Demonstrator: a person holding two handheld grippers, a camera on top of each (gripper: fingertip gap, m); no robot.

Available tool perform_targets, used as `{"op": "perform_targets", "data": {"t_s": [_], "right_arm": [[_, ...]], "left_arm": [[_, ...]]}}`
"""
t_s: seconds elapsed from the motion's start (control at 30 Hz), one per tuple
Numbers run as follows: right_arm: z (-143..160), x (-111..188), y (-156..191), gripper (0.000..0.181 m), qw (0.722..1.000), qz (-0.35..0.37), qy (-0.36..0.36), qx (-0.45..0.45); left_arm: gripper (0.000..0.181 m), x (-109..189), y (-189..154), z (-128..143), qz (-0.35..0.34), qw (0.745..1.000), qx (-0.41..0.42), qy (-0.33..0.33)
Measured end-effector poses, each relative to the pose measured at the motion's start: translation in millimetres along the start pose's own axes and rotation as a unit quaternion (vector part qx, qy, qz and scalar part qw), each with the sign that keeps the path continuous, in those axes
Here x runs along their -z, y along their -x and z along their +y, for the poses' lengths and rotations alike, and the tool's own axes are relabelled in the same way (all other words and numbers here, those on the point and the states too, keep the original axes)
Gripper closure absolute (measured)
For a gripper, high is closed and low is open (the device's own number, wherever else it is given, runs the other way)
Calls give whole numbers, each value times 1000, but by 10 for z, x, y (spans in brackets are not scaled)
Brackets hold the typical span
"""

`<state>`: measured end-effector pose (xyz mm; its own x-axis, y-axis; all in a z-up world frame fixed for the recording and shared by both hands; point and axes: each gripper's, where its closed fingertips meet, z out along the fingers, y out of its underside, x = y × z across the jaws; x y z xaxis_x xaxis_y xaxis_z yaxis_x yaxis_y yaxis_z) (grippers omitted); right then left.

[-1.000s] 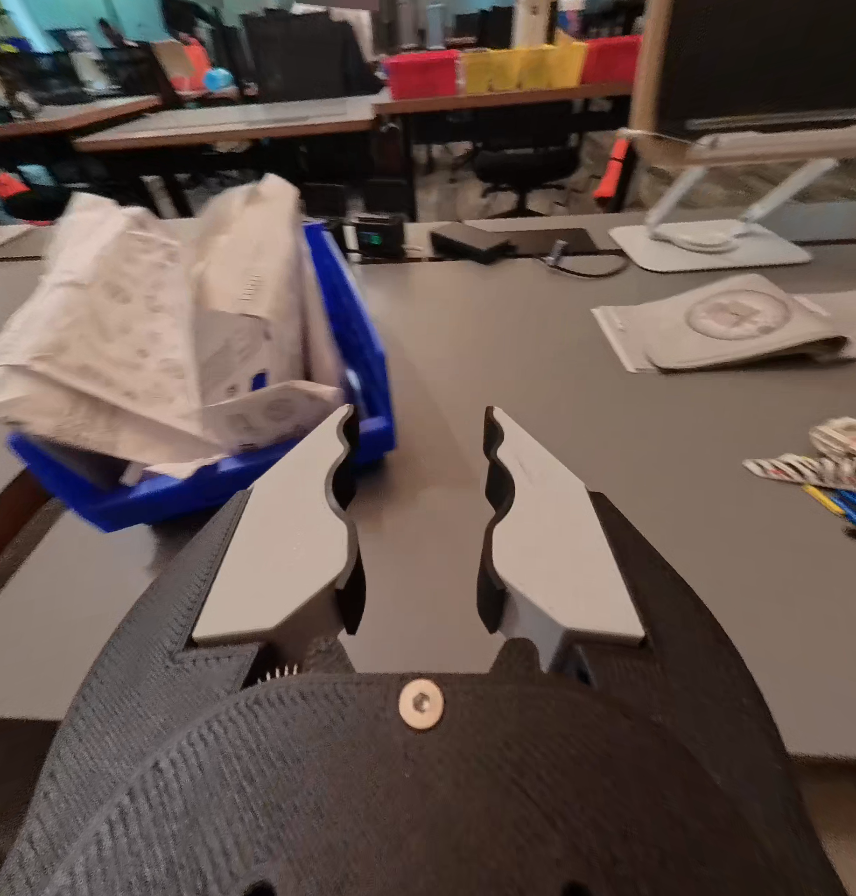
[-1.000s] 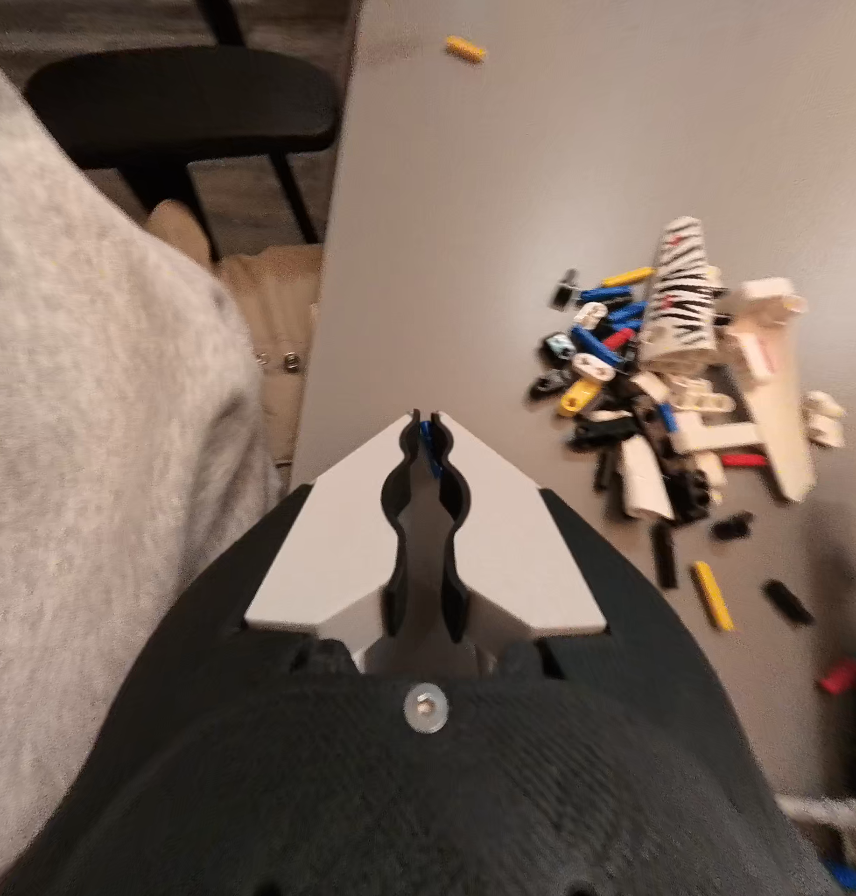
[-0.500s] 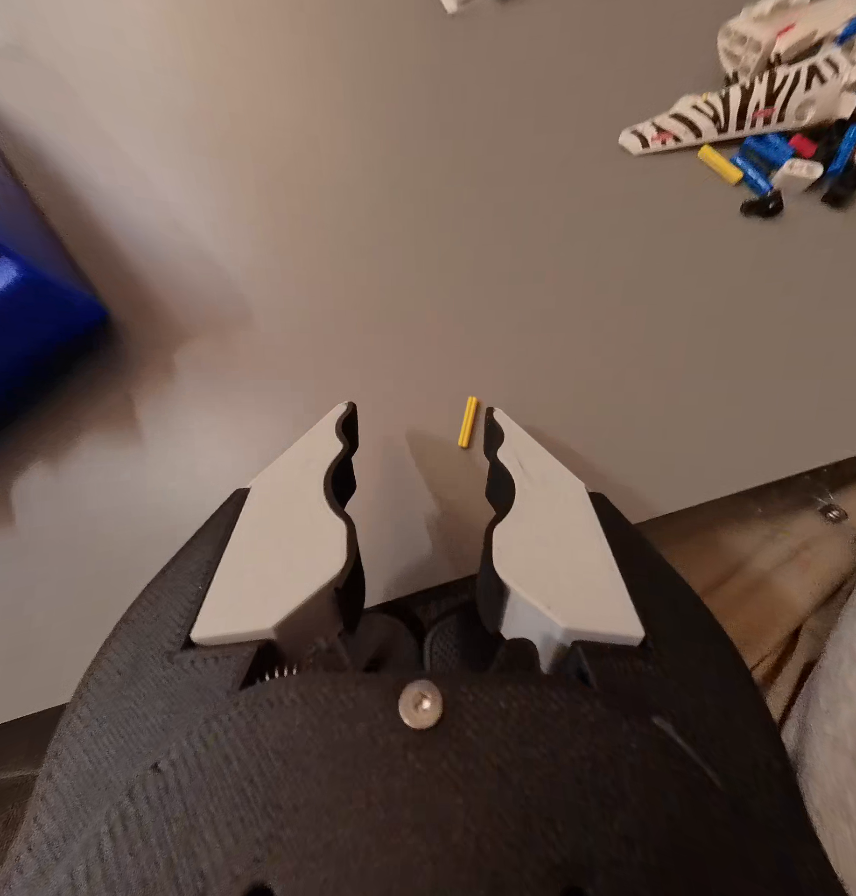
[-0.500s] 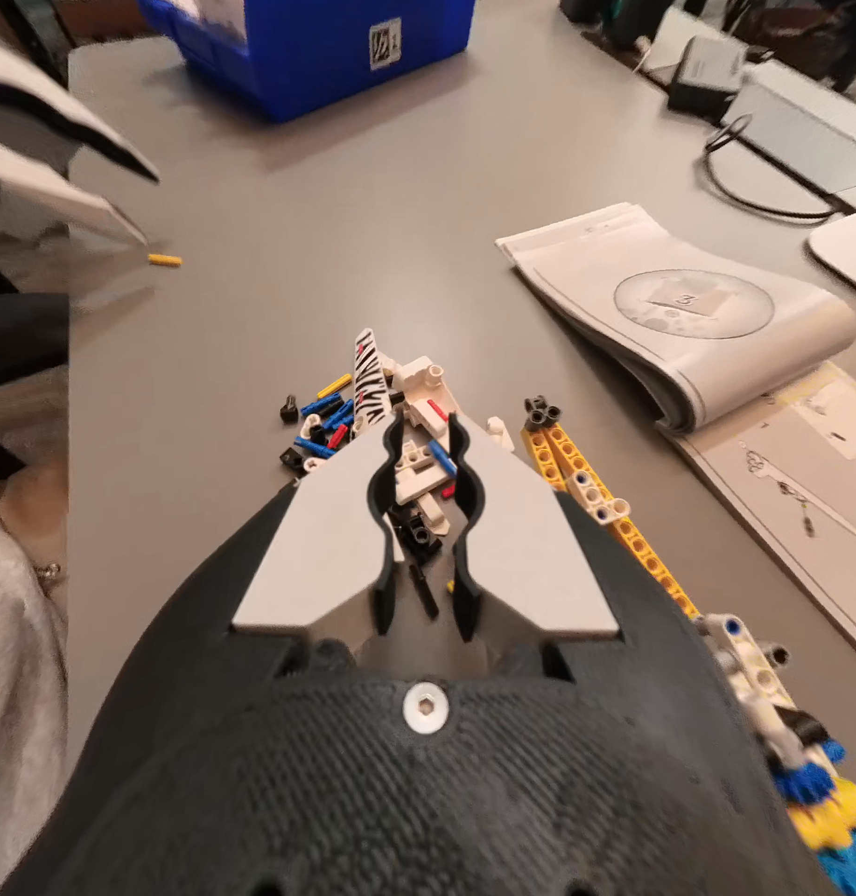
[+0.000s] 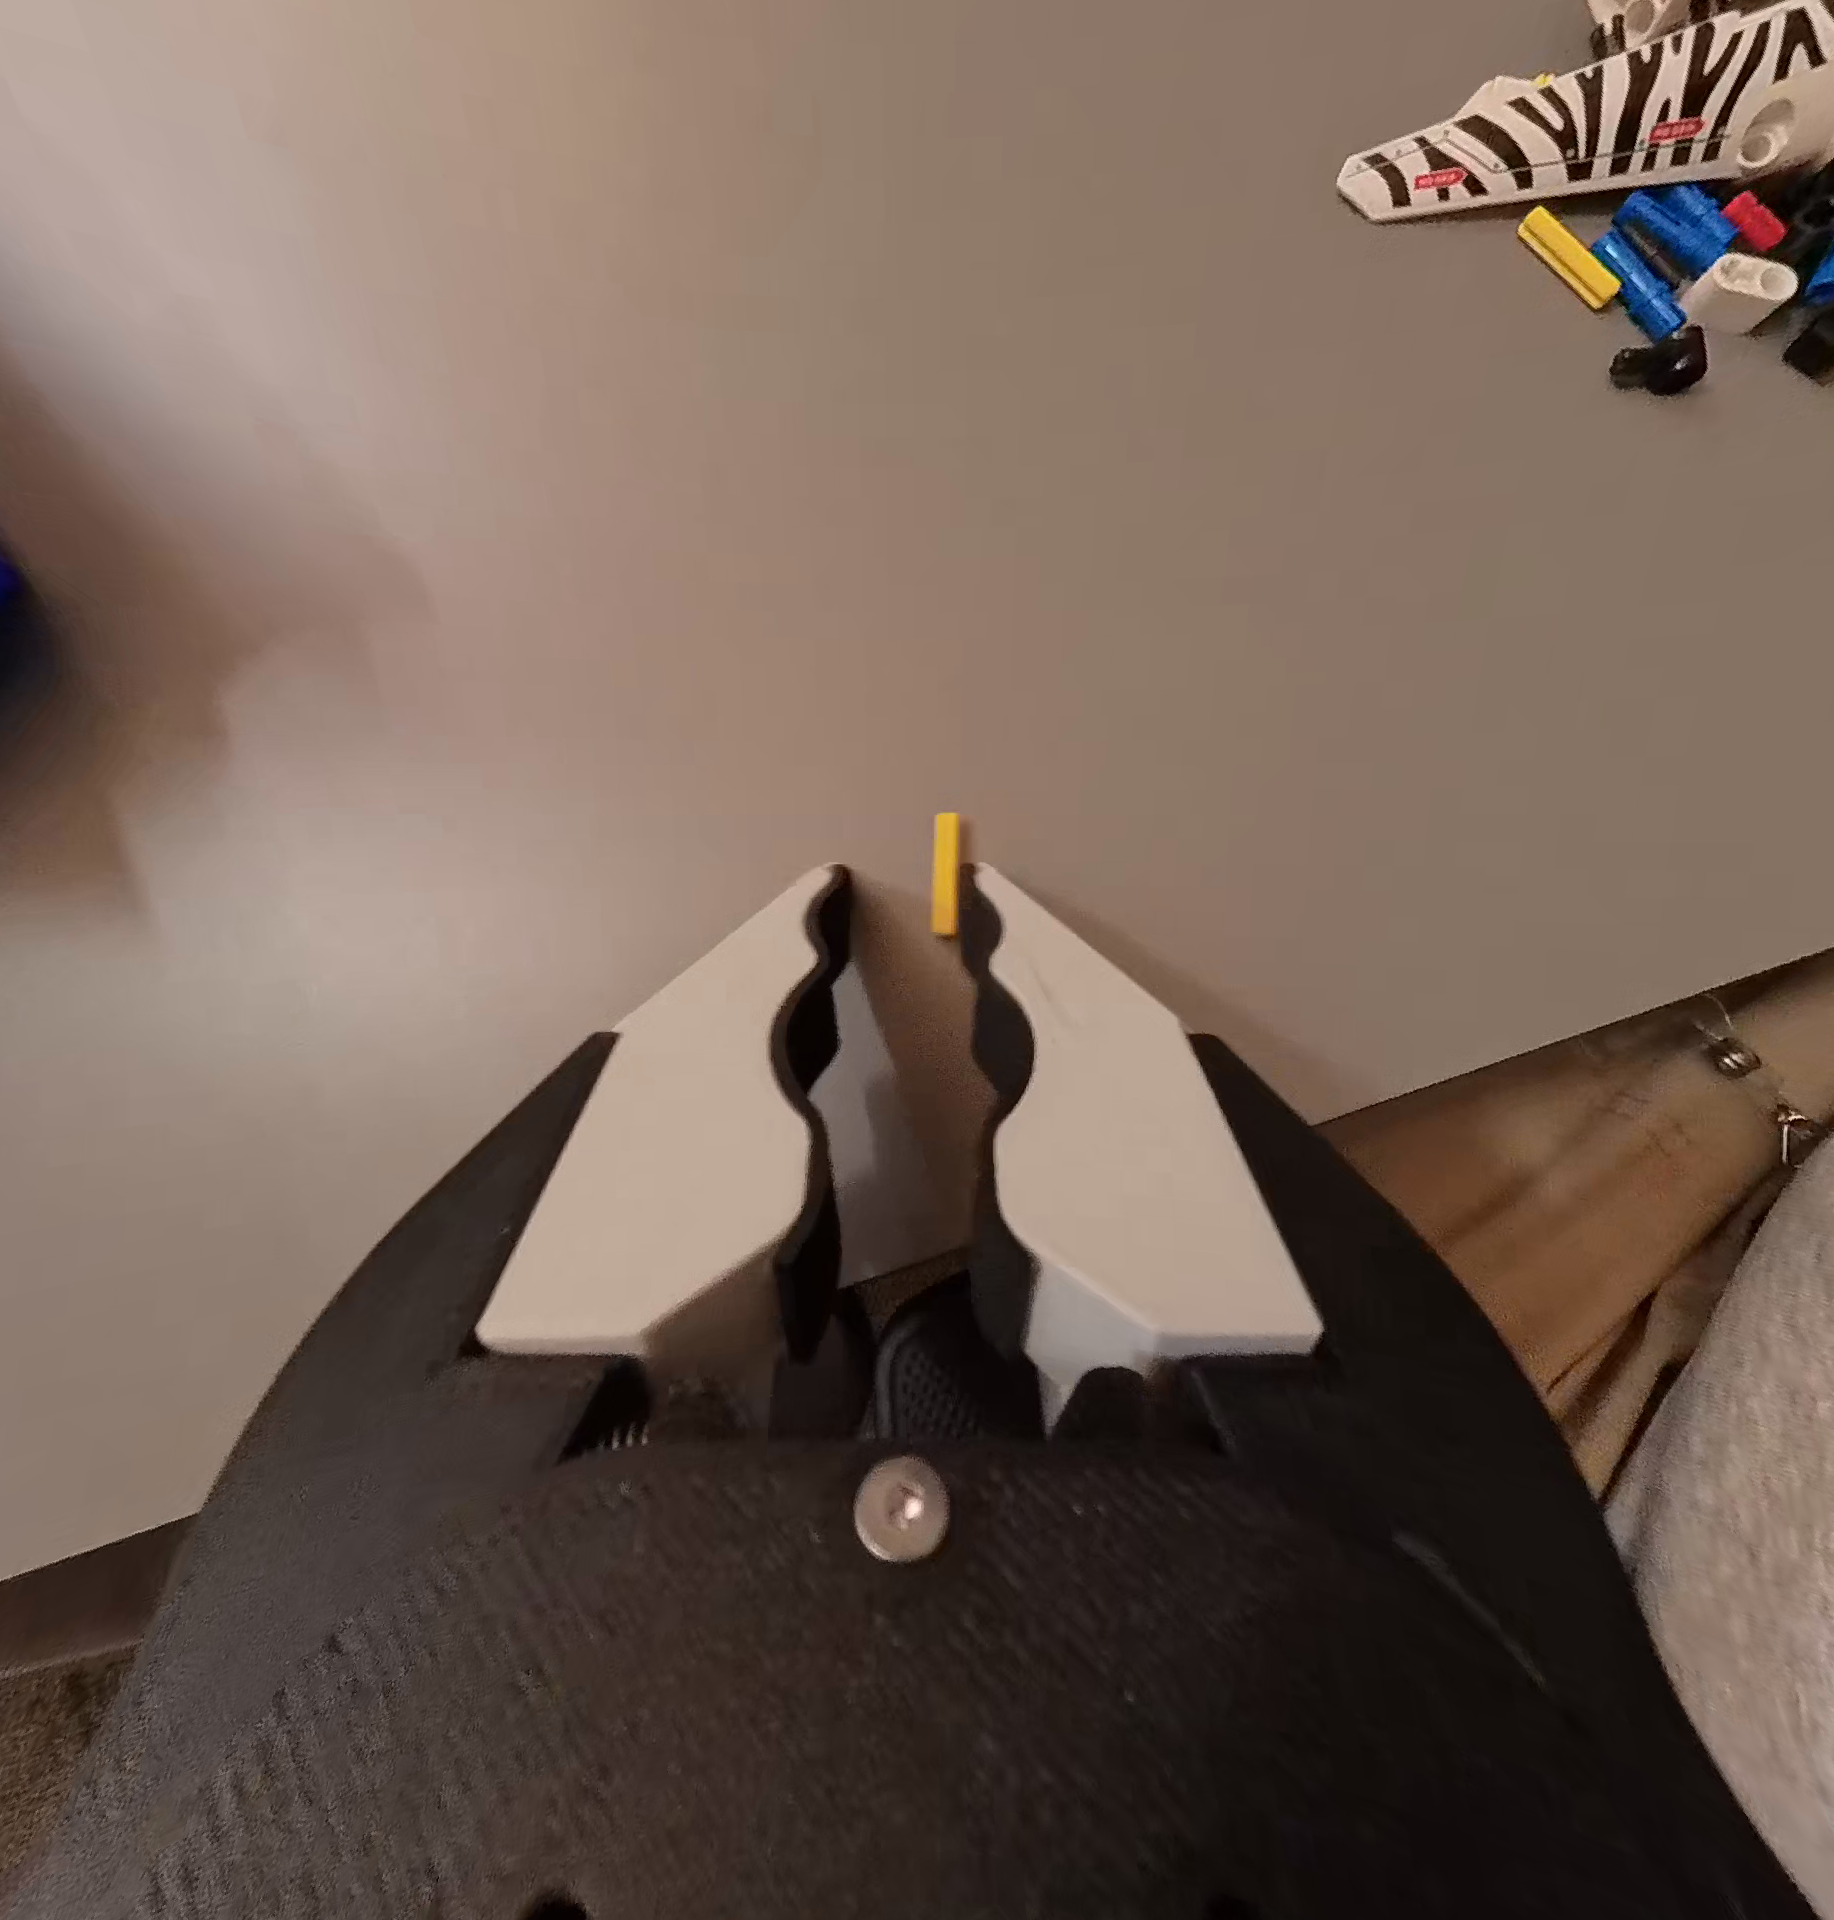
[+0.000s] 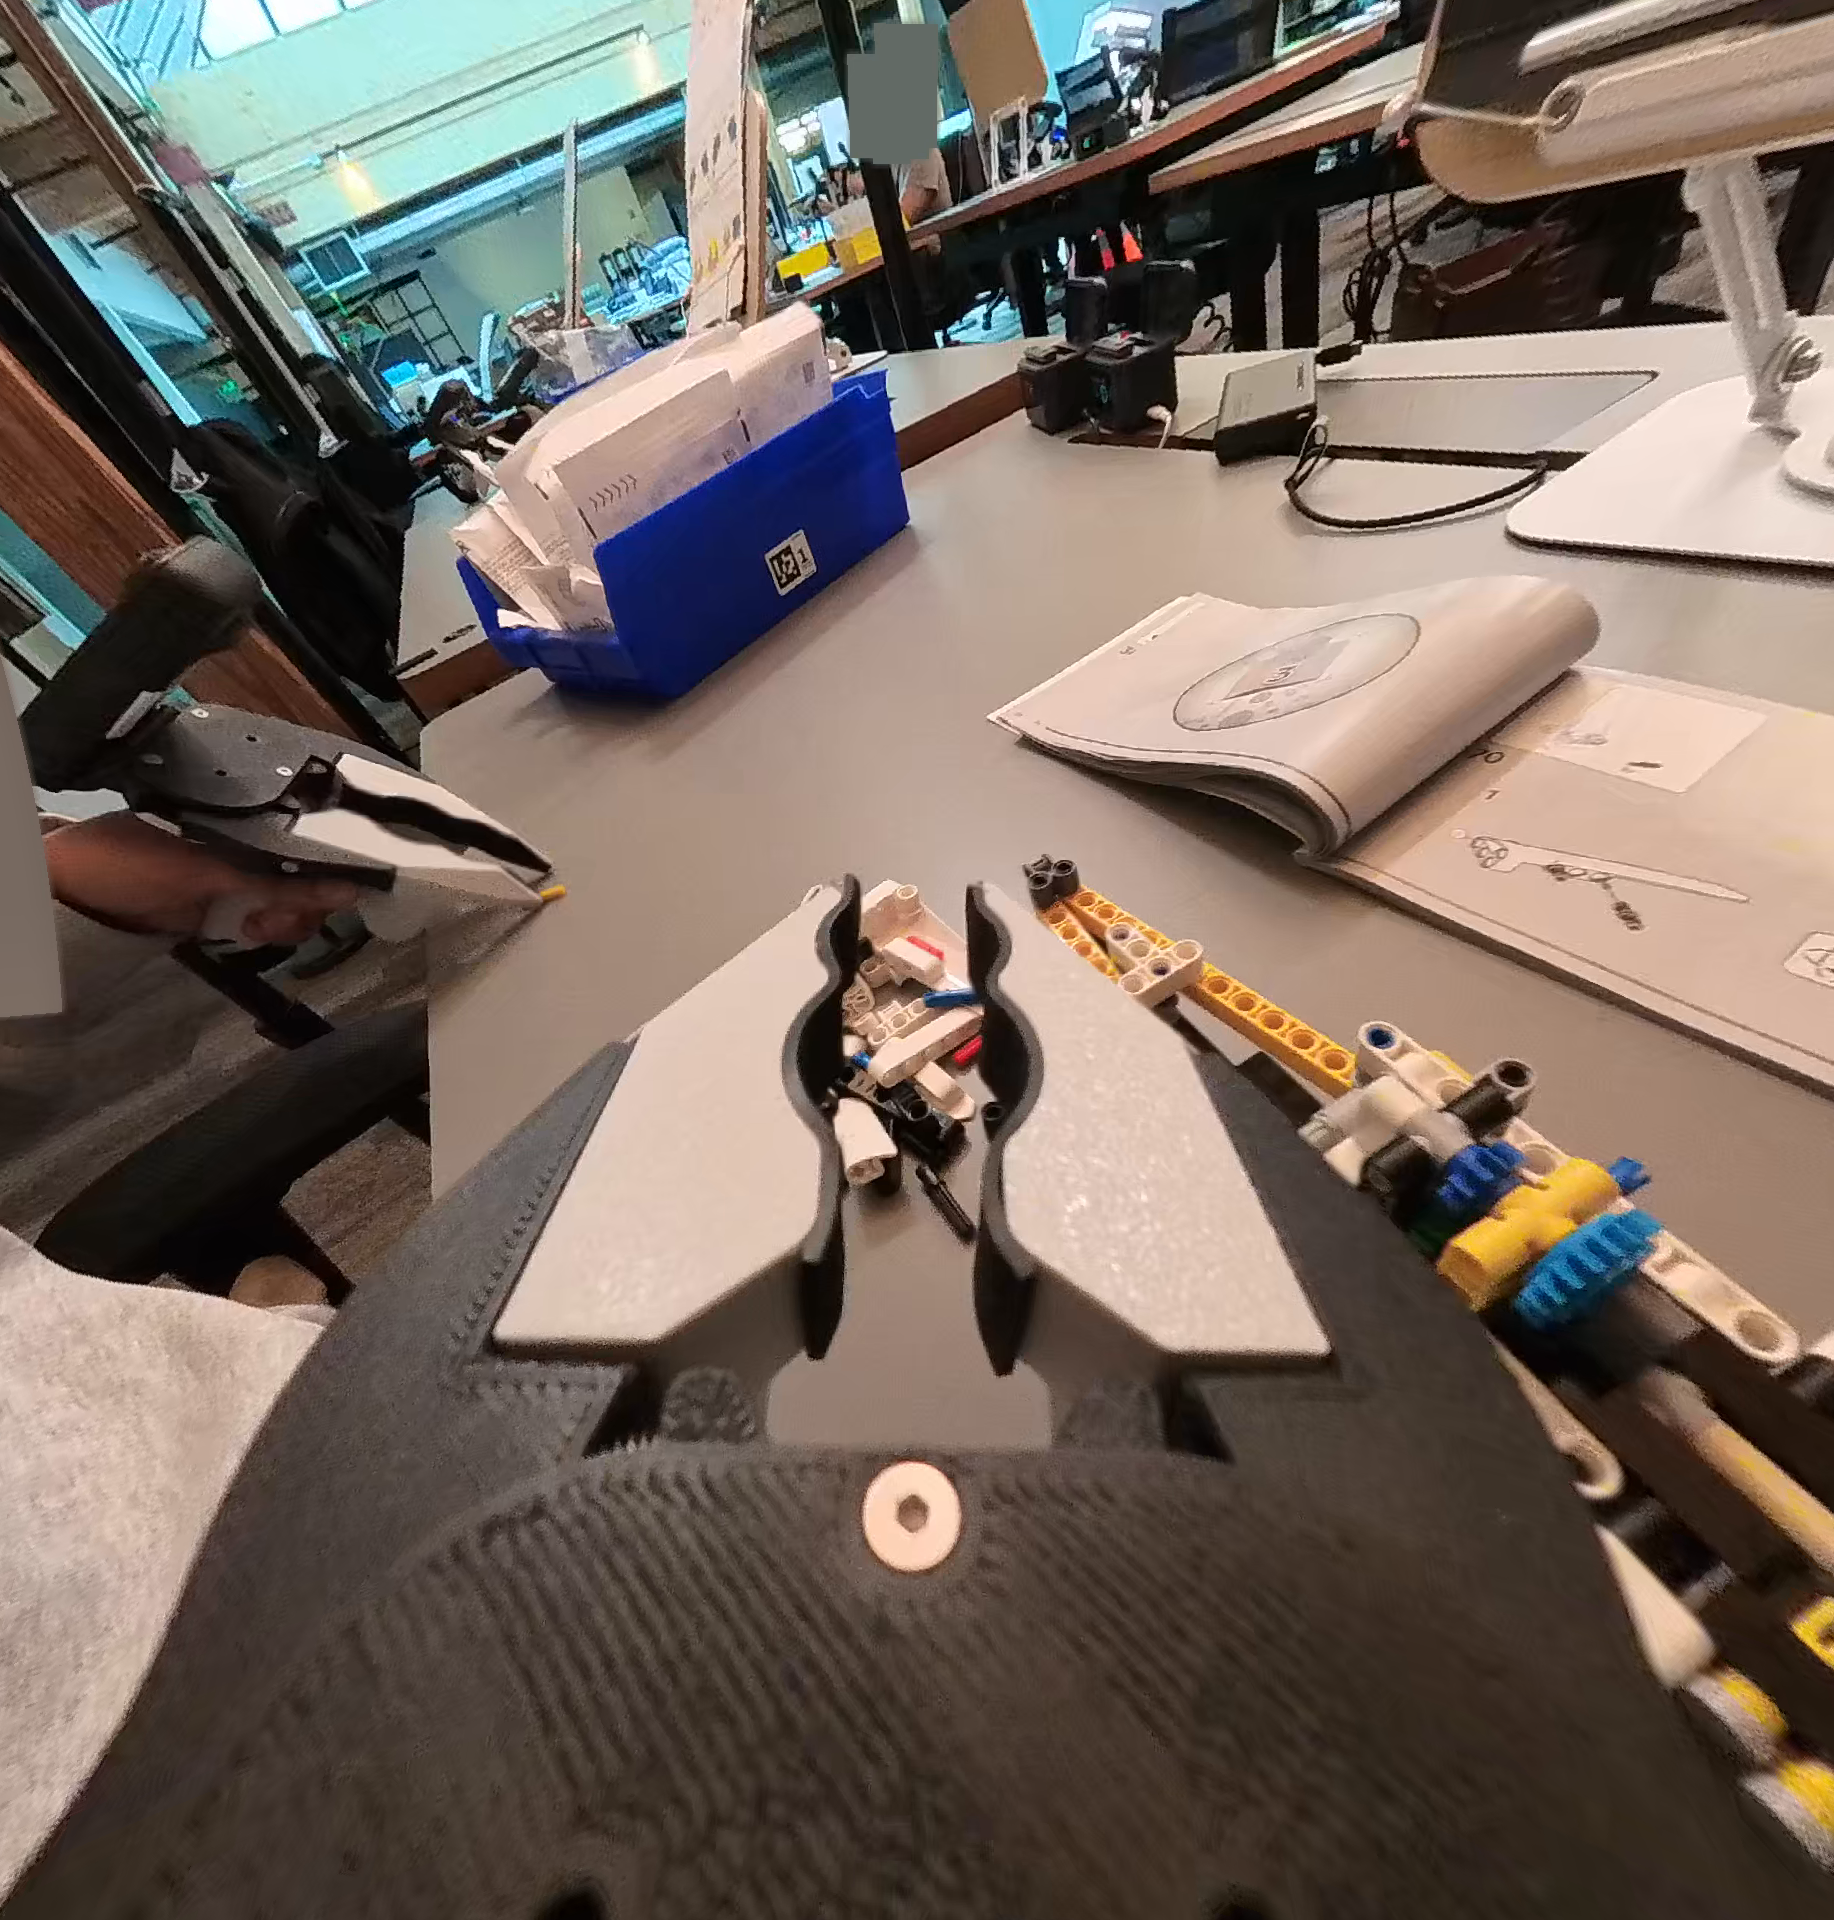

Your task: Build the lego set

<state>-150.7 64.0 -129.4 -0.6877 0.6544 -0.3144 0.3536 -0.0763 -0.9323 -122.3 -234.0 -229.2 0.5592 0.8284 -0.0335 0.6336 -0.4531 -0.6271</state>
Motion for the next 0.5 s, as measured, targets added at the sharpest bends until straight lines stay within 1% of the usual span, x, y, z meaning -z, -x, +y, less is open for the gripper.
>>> {"op": "perform_targets", "data": {"t_s": [0.03, 0.07, 0.17, 0.23, 0.3, 0.37, 0.43, 0.5], "right_arm": [[17, -16, 13, 162, 1000, -3, 4, 2], [32, -31, 29, 162, 1000, -6, 9, 4], [68, -62, 80, 162, 1000, -12, 19, 19], [93, -66, 93, 162, 999, -8, 28, 36], [101, -58, 85, 162, 998, 1, 33, 57], [96, -43, 75, 162, 997, 9, 34, 75], [78, -20, 61, 163, 996, 16, 29, 86], [46, 4, 63, 163, 996, 17, 12, 87]], "left_arm": [[174, 4, -3, 2, 1, 1000, -5, 1], [178, 6, -16, 9, 6, 1000, -10, 4], [178, 14, -44, -1, 15, 1000, -17, 8], [178, 36, -75, -99, 19, 1000, -17, -11], [178, 61, -188, -282, 39, 998, -18, -45], [178, 58, -371, -541, 65, 994, -21, -89], [178, 20, -632, -832, 95, 986, -39, -134], [178, -76, -927, -1083, 120, 977, -71, -159]]}}
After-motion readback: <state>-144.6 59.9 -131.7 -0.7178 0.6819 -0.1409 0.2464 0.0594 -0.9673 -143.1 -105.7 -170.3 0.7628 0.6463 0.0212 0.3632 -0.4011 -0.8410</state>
